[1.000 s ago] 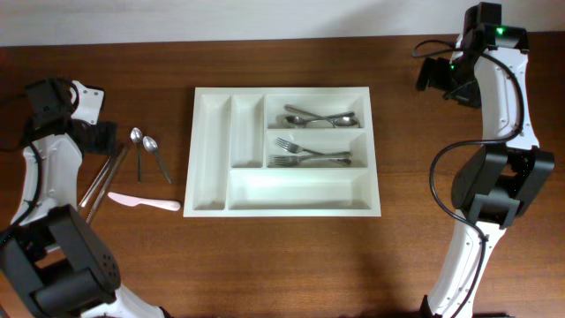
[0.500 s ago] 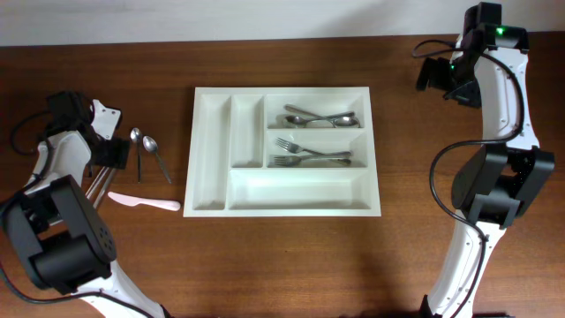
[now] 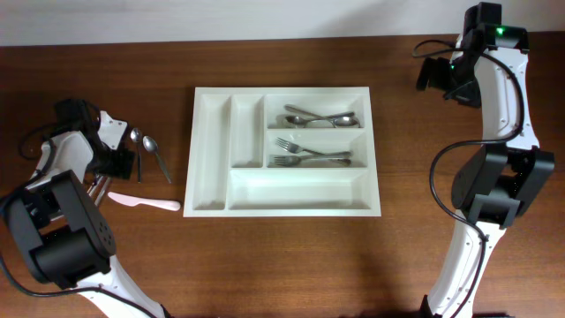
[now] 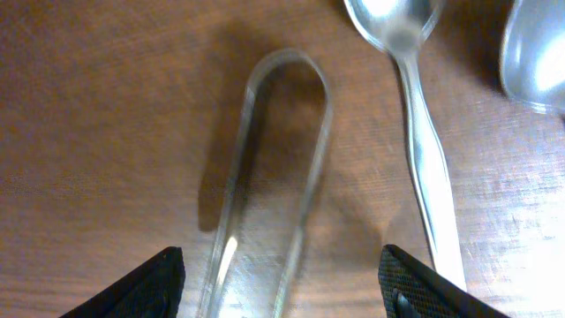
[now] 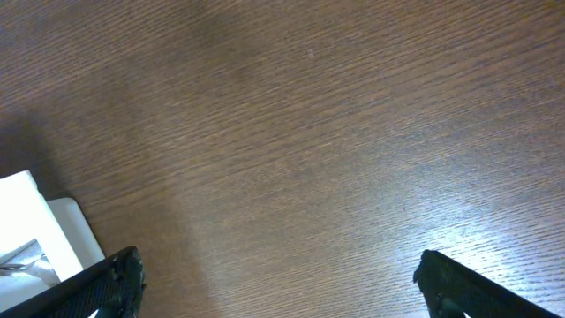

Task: Pack container
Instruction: 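Close the left gripper on the silver tongs and lift them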

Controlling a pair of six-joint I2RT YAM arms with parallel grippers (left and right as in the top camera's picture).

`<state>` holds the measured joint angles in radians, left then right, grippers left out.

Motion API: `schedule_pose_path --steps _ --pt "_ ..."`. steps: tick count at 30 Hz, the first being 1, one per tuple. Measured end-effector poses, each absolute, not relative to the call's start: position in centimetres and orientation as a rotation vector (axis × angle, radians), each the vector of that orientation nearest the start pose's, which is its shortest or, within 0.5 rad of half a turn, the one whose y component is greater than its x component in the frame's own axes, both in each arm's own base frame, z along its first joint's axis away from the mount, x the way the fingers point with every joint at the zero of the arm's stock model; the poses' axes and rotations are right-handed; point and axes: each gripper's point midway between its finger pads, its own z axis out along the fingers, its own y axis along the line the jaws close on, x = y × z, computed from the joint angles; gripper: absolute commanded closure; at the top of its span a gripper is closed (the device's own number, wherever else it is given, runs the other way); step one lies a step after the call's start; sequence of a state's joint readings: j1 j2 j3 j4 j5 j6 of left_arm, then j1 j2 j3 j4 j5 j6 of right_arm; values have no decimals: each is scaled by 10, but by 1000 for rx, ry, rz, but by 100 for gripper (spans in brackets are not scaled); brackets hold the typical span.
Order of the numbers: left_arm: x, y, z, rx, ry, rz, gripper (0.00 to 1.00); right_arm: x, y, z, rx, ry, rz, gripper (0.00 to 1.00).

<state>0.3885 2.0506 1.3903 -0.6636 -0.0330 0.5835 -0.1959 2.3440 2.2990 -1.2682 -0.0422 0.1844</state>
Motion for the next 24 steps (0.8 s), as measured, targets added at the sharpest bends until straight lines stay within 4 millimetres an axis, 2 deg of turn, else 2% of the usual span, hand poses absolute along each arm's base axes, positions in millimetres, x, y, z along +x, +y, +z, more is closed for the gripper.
schedule_pose_path --steps 5,7,8,11,12,13,16,18,20,24 --pt "388 165 2 278 2950 173 27 506 -93 114 537 2833 59 1" --pt "385 165 1 270 2951 160 30 506 -93 114 538 2833 59 1" --pt "382 165 0 263 2952 150 37 506 -93 114 538 2833 59 1" --pt "374 167 -1 239 2958 126 68 506 -93 114 538 2833 58 1" --pt "373 168 -2 224 2956 116 73 506 -93 114 537 2833 59 1" --pt "373 168 -2 225 2956 116 77 506 -93 114 537 2833 58 1" --pt "374 172 -2 216 2946 129 77 506 -93 114 537 2833 59 1" --pt "374 174 -2 211 2942 136 92 506 -93 114 538 2833 59 1" --pt "376 175 -2 213 2937 143 98 506 -93 114 538 2833 59 1" --pt "378 177 -1 205 2926 157 98 506 -93 114 537 2833 59 1"
